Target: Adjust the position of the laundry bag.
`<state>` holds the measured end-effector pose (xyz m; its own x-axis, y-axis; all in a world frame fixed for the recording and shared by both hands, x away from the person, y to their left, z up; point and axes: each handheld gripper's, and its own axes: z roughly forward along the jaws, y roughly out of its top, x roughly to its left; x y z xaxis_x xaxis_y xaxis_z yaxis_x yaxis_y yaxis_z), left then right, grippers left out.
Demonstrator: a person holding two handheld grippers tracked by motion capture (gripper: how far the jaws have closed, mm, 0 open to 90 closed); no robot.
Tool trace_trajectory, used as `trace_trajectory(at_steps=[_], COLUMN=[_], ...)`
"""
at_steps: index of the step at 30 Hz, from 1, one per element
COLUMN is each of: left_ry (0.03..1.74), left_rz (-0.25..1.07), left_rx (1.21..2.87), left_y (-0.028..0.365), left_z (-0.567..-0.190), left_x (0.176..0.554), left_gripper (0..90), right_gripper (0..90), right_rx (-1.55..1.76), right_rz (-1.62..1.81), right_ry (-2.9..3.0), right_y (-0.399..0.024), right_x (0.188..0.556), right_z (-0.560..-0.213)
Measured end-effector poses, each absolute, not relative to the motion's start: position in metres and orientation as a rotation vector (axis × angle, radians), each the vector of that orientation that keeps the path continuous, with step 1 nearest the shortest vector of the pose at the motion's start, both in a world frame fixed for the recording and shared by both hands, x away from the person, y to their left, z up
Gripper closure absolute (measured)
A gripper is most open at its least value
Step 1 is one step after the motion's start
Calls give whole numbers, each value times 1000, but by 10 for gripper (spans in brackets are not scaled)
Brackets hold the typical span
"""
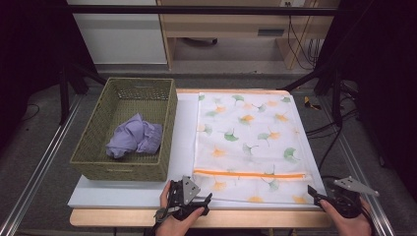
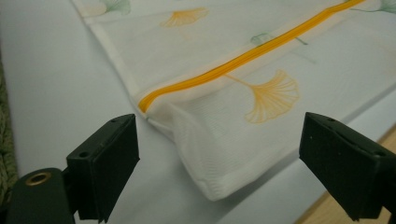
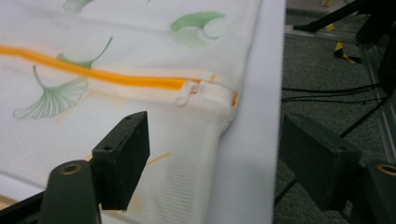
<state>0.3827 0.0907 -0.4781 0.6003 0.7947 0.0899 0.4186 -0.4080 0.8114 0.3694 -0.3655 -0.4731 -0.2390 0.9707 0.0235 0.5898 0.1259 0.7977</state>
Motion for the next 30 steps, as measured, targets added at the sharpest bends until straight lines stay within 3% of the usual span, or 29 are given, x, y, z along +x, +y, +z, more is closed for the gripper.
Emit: trace_trajectory(at_steps=[6,13,25,30], left_ry=[1022,1039,1030,1030], left_rz=[559,560,548,534], left_rx=[2036,2027,2055,2039], left_y=[96,97,91,91], left_z=[-485,-487,-491,-492], left_x=[388,389,388,388], left_gripper=[158,146,293,447], right_gripper=[193,257,522,731], right_rx=[1494,1506,1480,1455], right_rz=[932,924,892,881], right_ry=[1955,1975,2023,2032], right_y=[-357,-353,-350,-347], right_x=[372,373,375,375], right_z=[-478,-479,-481,-479])
